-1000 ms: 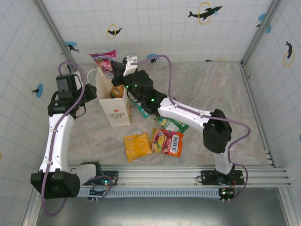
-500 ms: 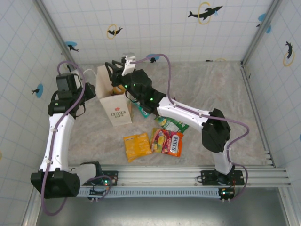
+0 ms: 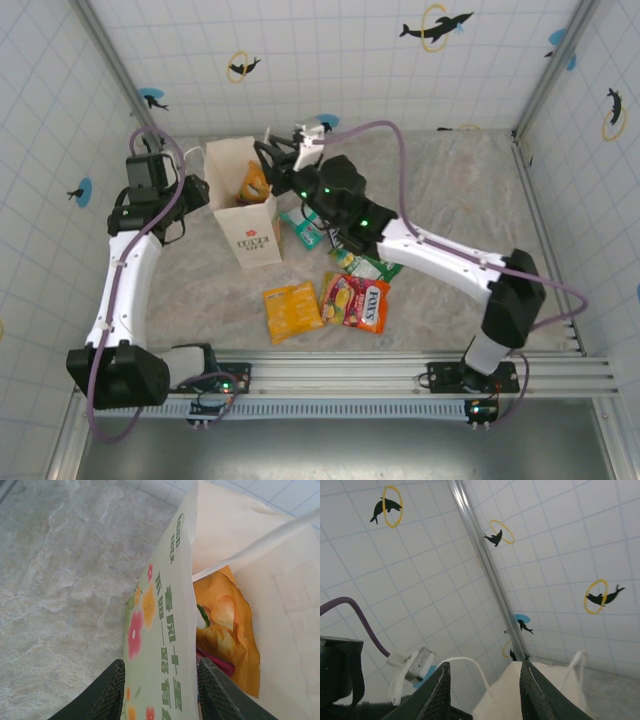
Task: Place the snacks into the paper bag
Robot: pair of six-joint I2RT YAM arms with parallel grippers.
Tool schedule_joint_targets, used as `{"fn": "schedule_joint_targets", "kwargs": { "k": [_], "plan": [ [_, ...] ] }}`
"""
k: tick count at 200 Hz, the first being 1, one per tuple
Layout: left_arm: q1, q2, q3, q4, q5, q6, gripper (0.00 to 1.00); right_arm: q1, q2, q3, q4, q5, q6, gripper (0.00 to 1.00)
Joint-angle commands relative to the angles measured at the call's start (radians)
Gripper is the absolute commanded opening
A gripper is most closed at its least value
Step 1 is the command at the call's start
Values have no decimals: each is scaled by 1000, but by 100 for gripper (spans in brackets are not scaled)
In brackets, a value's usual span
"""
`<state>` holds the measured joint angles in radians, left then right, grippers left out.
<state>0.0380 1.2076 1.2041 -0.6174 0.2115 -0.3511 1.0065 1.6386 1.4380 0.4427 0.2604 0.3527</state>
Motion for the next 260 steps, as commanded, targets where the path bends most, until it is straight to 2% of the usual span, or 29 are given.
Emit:
{"fn": "schedule_joint_targets", "kwargs": {
  "k": [1, 36, 66, 75, 95, 180, 218, 260],
  "plan": [
    [-7, 13, -5, 24, 61, -22, 36, -16, -79, -122, -18, 37, 20, 40],
    [-7, 20, -3, 18, 119, -26, 22, -39, -163, -301, -73, 69, 111, 40],
    [-8, 23, -5, 12, 122, -25, 21, -75, -150, -358, -127, 6, 209, 39],
    [-7, 24, -6, 12, 121, -26, 25, -81, -130, -353, -138, -14, 217, 39],
    [-7, 28, -4, 12, 124, -28, 25, -86, -77, -323, -141, -61, 227, 39],
    [-7, 41, 19, -30, 122, 1, 8, -84, 163, -128, -133, -174, 200, 38],
    [-7, 50, 45, -39, 150, 18, 3, -66, 194, -100, -136, -213, 183, 37],
    [-7, 55, 67, -91, 155, 41, 3, -26, 187, -105, -126, -231, 157, 37]
  ]
}}
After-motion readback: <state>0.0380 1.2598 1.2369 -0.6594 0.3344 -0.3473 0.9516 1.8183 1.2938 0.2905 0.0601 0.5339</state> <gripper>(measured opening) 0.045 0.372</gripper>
